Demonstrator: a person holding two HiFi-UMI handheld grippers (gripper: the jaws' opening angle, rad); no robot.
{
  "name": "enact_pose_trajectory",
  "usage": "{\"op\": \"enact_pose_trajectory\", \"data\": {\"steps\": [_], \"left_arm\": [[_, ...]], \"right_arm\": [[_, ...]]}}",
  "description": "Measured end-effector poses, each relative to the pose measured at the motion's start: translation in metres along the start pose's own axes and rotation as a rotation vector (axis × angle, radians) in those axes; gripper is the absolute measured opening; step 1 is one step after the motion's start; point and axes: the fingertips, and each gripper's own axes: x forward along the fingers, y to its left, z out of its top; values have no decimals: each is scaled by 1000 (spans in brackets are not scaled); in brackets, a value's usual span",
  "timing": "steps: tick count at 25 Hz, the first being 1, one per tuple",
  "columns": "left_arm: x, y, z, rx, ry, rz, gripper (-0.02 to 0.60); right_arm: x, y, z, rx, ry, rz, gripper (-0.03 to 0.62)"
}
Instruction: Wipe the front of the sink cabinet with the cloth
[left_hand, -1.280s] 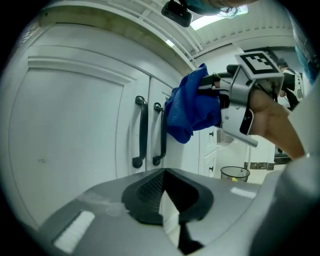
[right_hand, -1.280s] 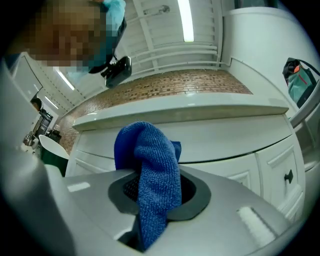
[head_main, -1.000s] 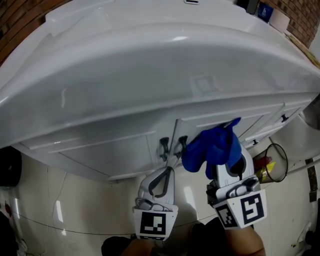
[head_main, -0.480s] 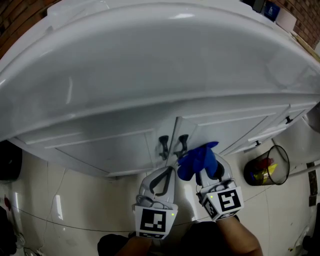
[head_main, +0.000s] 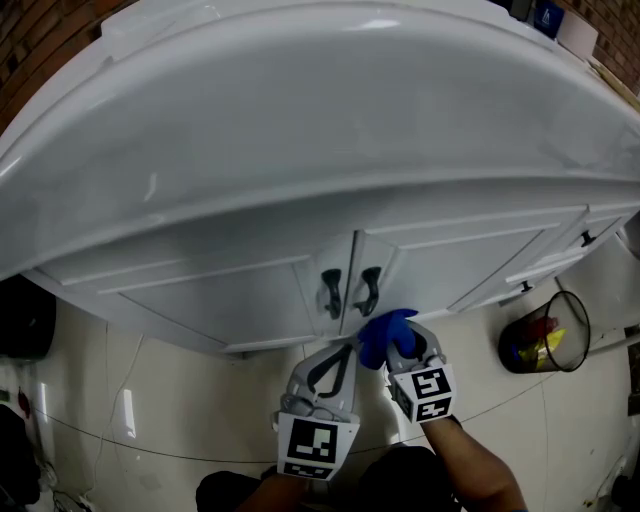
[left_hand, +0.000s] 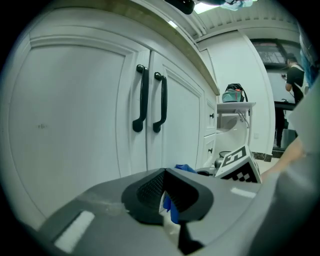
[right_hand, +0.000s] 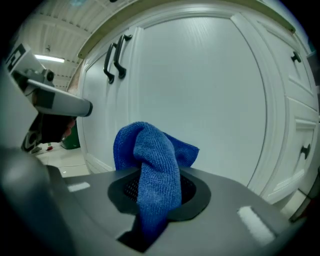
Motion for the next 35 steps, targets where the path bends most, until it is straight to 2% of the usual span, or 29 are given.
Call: {"op": "enact_pose_trajectory", "data": {"steps": [3,5,7,10,14,18,20,23,26,35], "left_arm": [[6,-3,-4,-2,17,-7,6],[9,-7,-3,-3,15,-12,6],[12,-9,2,0,1,-17,6],[13,-12,14,5,-35,-18,6],[8,-15,46,10,-139,-7,6],[-4,-19,80,41,-243,-11,6],[-9,-20,87,57,-262,-13,6],[-13,-20,87,55,-265,-10,6],[-13,-16,83,46,-252,-1,6],[-7,-15,67,28,-207,0,6]], "right_arm": [[0,-1,-10,14,42,12,80],[-15,-3,6,31,1,15,80],[-40,-4,43,54,-101,29,80],[-85,-2,119,83,-299,56,80],[-142,-7,200,72,-493,23,80],[-181,-26,256,155,-682,-23,80],[-186,-32,274,158,-729,-38,80],[-178,-30,287,123,-739,-46,80],[-163,-31,283,109,-706,-67,80],[-117,-47,212,172,-519,-100,80]]}}
